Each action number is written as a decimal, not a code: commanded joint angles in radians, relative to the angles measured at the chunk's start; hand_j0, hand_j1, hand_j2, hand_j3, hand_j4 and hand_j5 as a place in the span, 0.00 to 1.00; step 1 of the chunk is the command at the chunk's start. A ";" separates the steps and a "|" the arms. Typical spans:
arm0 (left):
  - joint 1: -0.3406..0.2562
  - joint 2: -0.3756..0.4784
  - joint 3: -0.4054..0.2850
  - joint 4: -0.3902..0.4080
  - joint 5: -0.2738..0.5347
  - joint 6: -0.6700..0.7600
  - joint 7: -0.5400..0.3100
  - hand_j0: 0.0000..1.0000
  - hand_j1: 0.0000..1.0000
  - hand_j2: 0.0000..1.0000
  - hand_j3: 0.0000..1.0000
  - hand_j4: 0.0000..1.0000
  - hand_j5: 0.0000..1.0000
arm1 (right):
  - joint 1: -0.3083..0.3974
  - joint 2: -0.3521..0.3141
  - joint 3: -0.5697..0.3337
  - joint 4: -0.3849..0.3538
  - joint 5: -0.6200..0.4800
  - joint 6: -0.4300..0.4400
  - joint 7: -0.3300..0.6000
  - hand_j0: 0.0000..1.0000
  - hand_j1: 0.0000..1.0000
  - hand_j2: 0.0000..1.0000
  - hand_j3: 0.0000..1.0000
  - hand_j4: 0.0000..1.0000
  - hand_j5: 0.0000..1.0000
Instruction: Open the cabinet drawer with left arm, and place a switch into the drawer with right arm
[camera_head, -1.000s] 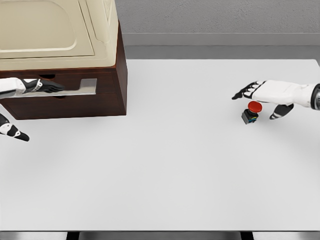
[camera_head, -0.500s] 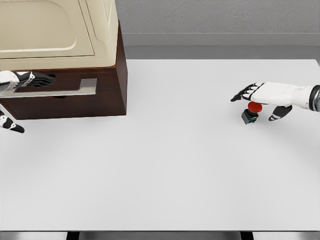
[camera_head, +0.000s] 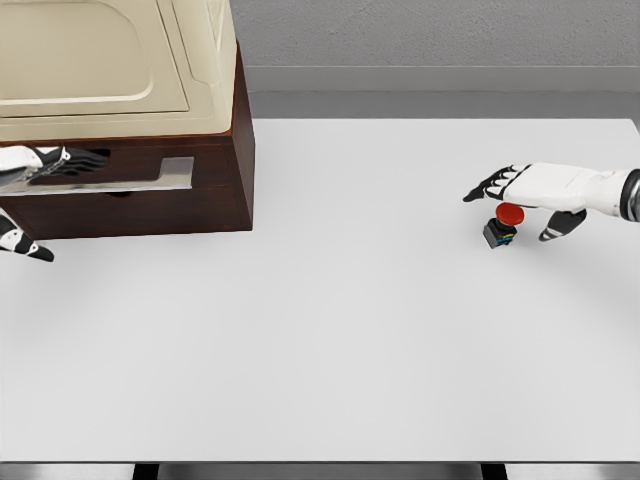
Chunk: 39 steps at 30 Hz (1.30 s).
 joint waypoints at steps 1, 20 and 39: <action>0.000 0.001 -0.003 0.000 0.002 0.002 0.001 1.00 1.00 1.00 1.00 1.00 1.00 | 0.000 -0.001 0.001 0.000 -0.005 0.003 0.000 1.00 1.00 1.00 1.00 1.00 1.00; 0.037 0.004 -0.022 -0.004 -0.039 -0.012 -0.001 1.00 1.00 1.00 1.00 1.00 1.00 | 0.002 -0.004 0.001 -0.003 -0.003 0.003 0.000 1.00 1.00 1.00 1.00 1.00 1.00; 0.045 0.068 -0.086 -0.011 -0.039 -0.138 -0.016 1.00 1.00 1.00 1.00 1.00 1.00 | 0.002 -0.004 0.001 -0.003 -0.003 0.003 0.000 1.00 1.00 1.00 1.00 1.00 1.00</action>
